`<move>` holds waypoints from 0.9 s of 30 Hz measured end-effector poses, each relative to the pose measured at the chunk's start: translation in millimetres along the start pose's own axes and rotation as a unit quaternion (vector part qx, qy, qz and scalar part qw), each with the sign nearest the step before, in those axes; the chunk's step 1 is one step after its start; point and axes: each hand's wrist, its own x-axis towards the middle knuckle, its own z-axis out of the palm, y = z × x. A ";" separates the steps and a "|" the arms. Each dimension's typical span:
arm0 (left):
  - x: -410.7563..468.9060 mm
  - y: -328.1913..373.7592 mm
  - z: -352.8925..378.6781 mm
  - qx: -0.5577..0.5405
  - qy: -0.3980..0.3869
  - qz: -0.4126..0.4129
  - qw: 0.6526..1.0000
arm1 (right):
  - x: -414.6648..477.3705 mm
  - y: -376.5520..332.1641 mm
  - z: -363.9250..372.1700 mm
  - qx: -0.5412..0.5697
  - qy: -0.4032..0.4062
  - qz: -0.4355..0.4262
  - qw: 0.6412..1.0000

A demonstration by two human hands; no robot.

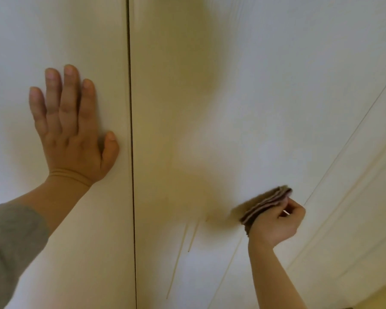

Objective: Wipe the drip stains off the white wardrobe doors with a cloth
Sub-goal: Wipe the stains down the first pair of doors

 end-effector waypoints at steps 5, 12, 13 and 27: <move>0.9 4.4 -7.4 -0.008 -0.016 -0.006 1.000 | -55.9 -19.8 -6.6 0.062 -0.142 -0.122 0.980; -83.3 14.7 -14.0 -0.029 -0.074 0.029 0.996 | -95.8 -44.0 5.8 0.081 -0.281 -0.350 0.890; -88.7 11.0 -10.1 -0.022 -0.072 0.043 0.996 | -97.0 -45.1 14.7 0.071 -0.280 -0.398 0.871; -108.5 -1.2 15.7 0.033 -0.012 0.065 0.997 | -158.2 118.0 8.6 -0.008 -0.405 -0.618 0.674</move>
